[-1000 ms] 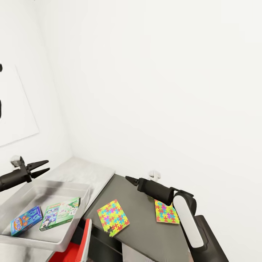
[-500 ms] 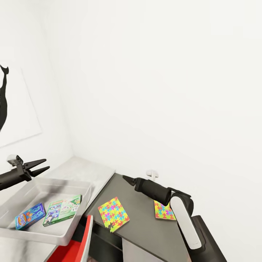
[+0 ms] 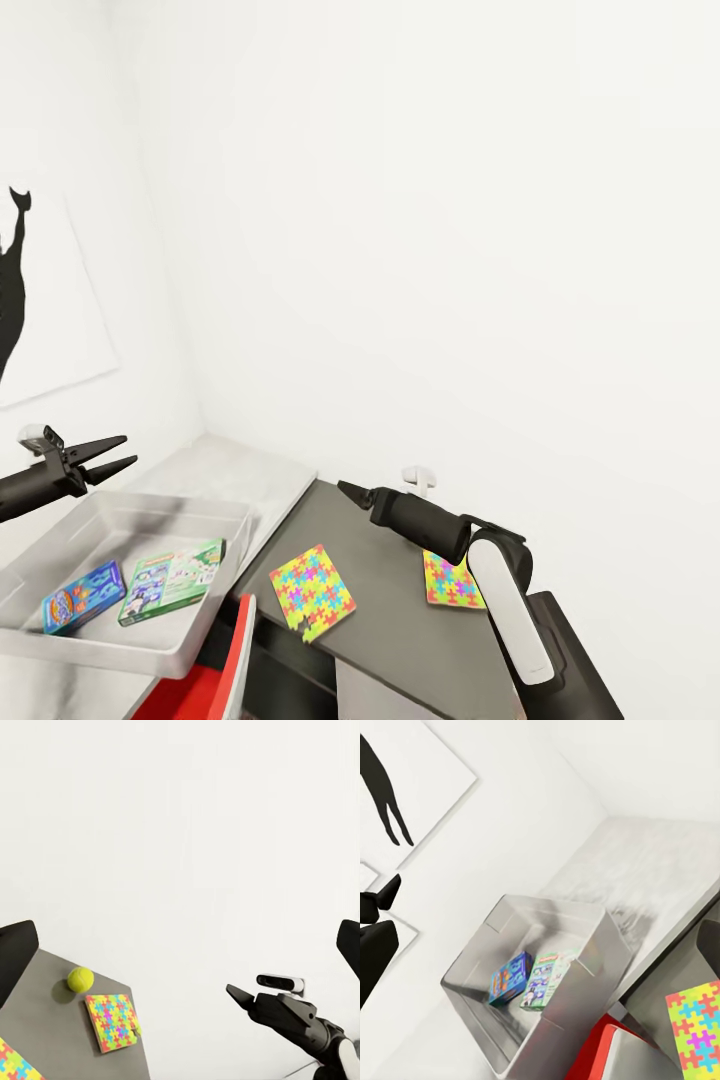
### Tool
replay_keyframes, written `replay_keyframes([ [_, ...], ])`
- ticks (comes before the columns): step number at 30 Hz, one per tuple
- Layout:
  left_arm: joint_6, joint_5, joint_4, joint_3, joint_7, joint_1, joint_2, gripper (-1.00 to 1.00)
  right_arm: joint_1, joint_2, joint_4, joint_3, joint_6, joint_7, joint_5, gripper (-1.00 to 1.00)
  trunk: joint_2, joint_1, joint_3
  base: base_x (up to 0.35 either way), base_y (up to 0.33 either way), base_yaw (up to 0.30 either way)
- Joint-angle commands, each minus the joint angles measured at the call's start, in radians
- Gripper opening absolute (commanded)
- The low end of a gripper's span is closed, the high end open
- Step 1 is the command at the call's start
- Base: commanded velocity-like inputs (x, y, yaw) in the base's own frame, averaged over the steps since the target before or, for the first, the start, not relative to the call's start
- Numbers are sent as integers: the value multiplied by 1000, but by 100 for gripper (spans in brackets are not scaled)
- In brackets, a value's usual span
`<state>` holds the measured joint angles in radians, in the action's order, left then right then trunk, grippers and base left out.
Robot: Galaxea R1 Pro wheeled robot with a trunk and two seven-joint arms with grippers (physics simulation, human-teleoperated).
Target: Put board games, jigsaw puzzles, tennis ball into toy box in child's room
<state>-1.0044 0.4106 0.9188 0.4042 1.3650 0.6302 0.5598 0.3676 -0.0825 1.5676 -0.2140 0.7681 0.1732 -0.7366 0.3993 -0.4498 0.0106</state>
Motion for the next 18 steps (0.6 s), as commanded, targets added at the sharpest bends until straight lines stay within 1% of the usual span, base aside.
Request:
replay_keyframes([
  [1, -9, 2, 0, 0, 2, 0, 0, 100, 0, 0, 0, 1, 4, 5, 3, 100, 1, 0, 0, -84, 0, 0],
  [4, -9, 2, 0, -4, 2, 0, -1, 100, 0, -1, 0, 2, 3, 3, 3, 100, 1, 0, 0, -188, 0, 0],
  [6, -9, 1, 0, -21, 3, 0, -1, 100, 1, 0, -1, 3, -4, 3, 3, 100, 1, 0, 0, -193, 0, 0],
  [8, -10, 1, 0, -28, 3, 0, -1, 100, 0, 0, -1, 2, -6, 3, 3, 100, 1, 0, 0, -112, 0, 0],
  [11, -10, 1, 0, -43, 3, 0, -1, 100, 0, 0, -1, 1, -10, 4, 3, 100, 1, 0, 0, -49, 0, 0],
  [18, -10, 1, 1, -51, 3, 0, 0, 100, 0, 0, 0, 1, -12, 5, 3, 100, 1, 0, 0, -13, 0, 0],
])
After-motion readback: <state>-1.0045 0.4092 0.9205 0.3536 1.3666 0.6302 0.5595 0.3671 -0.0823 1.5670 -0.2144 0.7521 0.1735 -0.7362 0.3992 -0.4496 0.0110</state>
